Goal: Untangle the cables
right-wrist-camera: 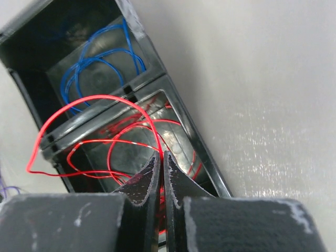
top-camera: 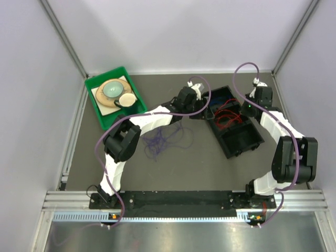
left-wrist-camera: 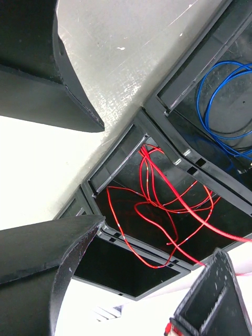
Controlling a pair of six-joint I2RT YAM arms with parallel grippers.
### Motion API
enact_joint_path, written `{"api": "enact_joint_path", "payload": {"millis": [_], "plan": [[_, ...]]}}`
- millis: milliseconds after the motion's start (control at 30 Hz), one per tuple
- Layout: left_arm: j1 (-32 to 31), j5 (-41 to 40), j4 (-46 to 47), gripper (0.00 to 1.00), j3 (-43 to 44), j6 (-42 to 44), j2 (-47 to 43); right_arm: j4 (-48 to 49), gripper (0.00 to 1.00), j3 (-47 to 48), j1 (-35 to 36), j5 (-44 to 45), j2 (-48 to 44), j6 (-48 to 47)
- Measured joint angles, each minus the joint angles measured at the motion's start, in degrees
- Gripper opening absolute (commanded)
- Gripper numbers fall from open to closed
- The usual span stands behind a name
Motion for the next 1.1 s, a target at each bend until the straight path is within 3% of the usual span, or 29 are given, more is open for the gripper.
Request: {"api": "enact_joint_path", "payload": {"millis": [100,233,333,800,900,1100], "plan": [[0.0,0.0,0.0,0.70,0.0,0.0,0.0,-2.3,0.00,1.5,0.0,0.1,2.0,0.0],[0.0,0.0,0.0,0.70,0.0,0.0,0.0,-4.4,0.40,2.1,0.0,-0.2,2.6,0.3],[0.0,0.0,-0.1,0.70,0.0,0.0,0.0,-5.2,0.53,2.1,0.0,-0.2,2.4,0.7],[0.0,0.0,-1.3,0.70,1.6,0.0,0.6,-5.8,0.49,3.6,0.1,-1.0,-5.4,1.7],[0.0,0.0,-1.6,0.70,1.6,0.0,0.6,-6.5,0.54,7.0,1.1,-1.0,-3.3,1.7],[0.0,-1.6,-1.7,0.70,1.0,0.0,0.6,-6.8,0.55,15.5,6.7,0.2,5.4,3.2]]}}
